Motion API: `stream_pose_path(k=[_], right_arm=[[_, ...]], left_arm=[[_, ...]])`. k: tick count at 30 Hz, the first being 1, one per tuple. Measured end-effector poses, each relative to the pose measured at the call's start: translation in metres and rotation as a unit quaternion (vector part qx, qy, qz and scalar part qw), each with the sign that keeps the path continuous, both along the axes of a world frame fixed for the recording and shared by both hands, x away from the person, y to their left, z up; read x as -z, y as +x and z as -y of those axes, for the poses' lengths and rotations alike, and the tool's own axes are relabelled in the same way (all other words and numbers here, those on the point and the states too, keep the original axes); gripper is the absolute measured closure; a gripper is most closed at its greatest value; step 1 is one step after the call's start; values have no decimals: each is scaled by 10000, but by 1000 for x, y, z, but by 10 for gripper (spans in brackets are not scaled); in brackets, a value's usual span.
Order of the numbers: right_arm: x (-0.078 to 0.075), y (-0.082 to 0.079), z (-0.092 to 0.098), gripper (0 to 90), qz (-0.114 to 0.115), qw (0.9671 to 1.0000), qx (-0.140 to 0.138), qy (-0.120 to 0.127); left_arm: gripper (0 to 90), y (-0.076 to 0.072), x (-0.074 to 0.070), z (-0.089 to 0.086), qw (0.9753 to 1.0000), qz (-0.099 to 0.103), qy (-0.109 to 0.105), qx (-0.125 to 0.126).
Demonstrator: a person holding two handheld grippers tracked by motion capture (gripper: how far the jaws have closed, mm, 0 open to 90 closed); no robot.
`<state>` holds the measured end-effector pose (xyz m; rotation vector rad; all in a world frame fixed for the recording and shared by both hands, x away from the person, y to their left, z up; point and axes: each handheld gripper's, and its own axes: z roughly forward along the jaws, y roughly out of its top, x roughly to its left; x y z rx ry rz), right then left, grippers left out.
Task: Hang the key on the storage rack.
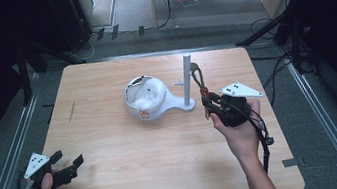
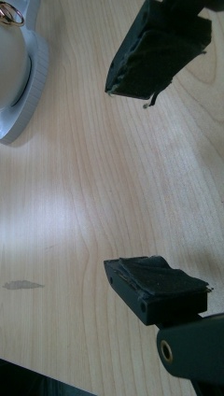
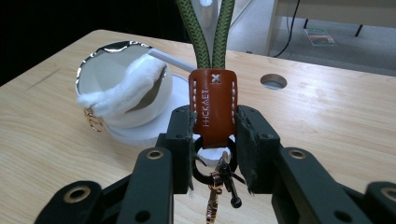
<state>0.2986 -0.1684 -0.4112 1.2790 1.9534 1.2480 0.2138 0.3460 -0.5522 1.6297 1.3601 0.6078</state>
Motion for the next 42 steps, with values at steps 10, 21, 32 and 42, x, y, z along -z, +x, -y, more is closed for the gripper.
stream_pose_path(k=[10,21,32,42], right_arm=[[10,4,1,687,-139,9999,11,-68],[16,10,-2,686,-214,9997,-22,-101],[21,17,-9,685,-297,9994,-38,-182],[24,23,-13,675,-369,9992,-75,-163]], left_arm=[[140,0,0,0,10000,-19,5,11],[140,0,0,0,10000,-22,13,17],[141,0,0,0,10000,-28,20,18],[140,0,0,0,10000,-28,21,21]])
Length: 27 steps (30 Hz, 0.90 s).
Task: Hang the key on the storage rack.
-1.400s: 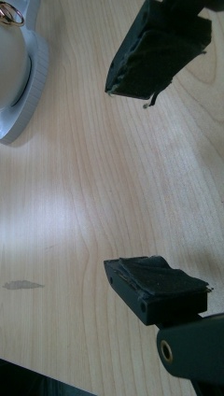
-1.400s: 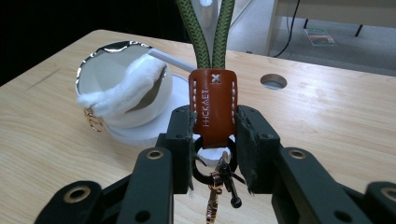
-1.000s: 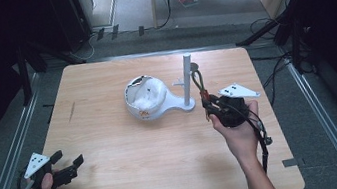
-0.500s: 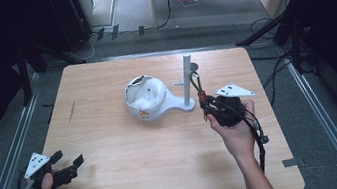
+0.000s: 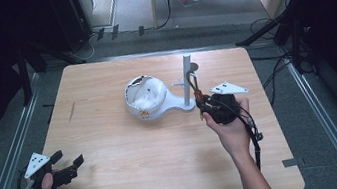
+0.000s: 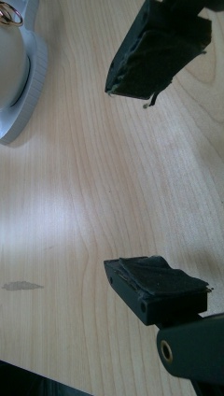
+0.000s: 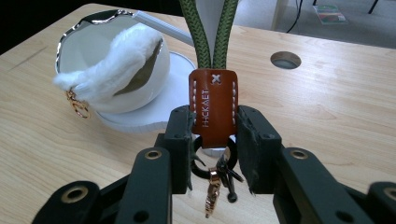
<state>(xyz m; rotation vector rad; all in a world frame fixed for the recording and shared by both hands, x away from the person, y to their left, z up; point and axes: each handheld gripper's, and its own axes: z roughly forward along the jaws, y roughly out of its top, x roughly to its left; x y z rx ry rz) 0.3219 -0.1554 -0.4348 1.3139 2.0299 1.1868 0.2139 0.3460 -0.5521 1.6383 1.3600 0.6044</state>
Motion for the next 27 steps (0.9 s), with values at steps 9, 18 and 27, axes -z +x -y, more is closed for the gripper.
stream_pose_path(k=[9,18,27], right_arm=[[-2,-1,1,631,25,10000,-23,-2],[-4,-7,7,594,82,10000,-10,5],[0,-13,22,403,272,9993,-57,243]], left_arm=[[140,0,0,0,10000,-4,2,-2],[140,0,0,0,10000,-6,6,3],[140,0,0,0,10000,-10,7,-2]])
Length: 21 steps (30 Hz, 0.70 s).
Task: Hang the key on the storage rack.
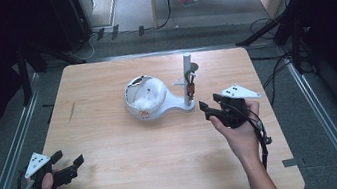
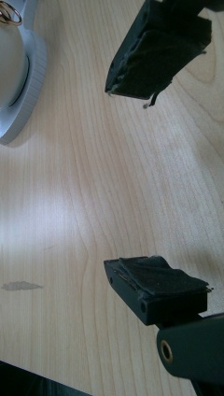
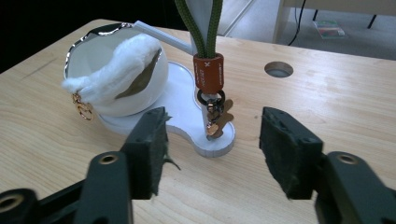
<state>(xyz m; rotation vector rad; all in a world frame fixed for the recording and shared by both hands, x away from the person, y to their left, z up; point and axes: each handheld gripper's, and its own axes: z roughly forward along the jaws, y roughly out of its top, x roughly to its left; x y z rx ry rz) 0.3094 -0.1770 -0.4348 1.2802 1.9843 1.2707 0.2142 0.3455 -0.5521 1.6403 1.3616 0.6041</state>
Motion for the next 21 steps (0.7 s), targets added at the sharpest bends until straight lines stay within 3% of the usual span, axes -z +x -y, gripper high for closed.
stream_pose_path(k=[4,8,12,16,18,21], right_arm=[[4,-2,7,352,127,9999,57,-56],[8,-5,14,274,22,10000,66,-36],[13,-9,20,172,-8,9991,310,-292],[17,-13,28,101,-60,9981,550,-289],[20,-16,31,37,-51,9970,651,-425],[26,-18,37,0,-189,9978,525,-367]], left_arm=[[141,0,0,0,10000,-1,2,-4],[141,0,0,0,10000,-2,0,-10],[140,0,0,0,10000,0,6,-14],[140,0,0,1,10000,-5,12,-20],[140,0,0,1,10000,-3,16,-23],[141,0,0,1,10000,-1,15,-25]])
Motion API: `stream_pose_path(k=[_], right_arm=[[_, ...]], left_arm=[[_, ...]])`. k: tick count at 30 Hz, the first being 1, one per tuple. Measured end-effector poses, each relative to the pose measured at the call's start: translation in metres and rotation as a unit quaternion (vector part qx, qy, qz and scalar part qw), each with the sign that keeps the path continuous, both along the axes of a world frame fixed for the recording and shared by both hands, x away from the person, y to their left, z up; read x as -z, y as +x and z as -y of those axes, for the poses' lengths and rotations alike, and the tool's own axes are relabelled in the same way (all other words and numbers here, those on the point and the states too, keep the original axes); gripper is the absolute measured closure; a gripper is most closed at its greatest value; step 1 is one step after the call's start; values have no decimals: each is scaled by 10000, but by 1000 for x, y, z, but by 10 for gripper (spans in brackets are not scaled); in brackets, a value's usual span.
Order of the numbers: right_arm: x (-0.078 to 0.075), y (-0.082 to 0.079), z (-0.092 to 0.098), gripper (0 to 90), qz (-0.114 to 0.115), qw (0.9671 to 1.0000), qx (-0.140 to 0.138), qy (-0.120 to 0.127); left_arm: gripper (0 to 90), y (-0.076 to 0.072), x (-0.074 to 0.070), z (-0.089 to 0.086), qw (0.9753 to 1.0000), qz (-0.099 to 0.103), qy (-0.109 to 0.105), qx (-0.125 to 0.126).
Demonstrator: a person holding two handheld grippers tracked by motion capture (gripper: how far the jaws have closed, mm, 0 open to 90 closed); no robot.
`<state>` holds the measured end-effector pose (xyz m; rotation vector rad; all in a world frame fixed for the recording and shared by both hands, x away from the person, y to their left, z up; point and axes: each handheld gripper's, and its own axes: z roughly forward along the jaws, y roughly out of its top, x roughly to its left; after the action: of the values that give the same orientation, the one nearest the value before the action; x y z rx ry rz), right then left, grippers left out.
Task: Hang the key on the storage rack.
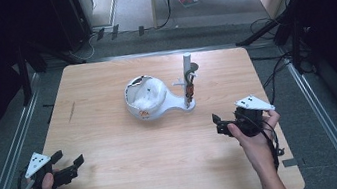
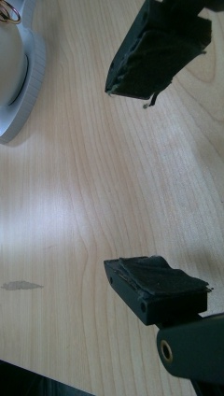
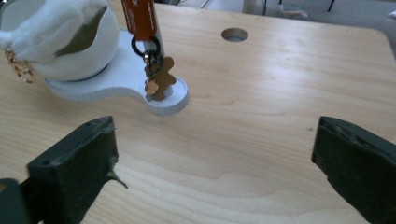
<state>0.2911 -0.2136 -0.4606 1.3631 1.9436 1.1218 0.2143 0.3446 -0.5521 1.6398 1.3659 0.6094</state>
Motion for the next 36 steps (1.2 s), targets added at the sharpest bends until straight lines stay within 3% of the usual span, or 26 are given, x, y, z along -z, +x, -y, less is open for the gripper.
stream_pose_path(k=[12,21,26,36], right_arm=[[23,-12,28,0,-83,9997,240,-13],[45,-27,62,0,-126,9991,409,77],[56,-35,81,0,-260,9977,617,132],[70,-48,113,0,-293,9963,781,229]], left_arm=[[141,0,0,0,10000,1,12,2],[141,0,0,0,10000,-7,28,10],[142,0,0,0,10000,-6,47,6],[142,0,0,0,10000,-6,58,13]])
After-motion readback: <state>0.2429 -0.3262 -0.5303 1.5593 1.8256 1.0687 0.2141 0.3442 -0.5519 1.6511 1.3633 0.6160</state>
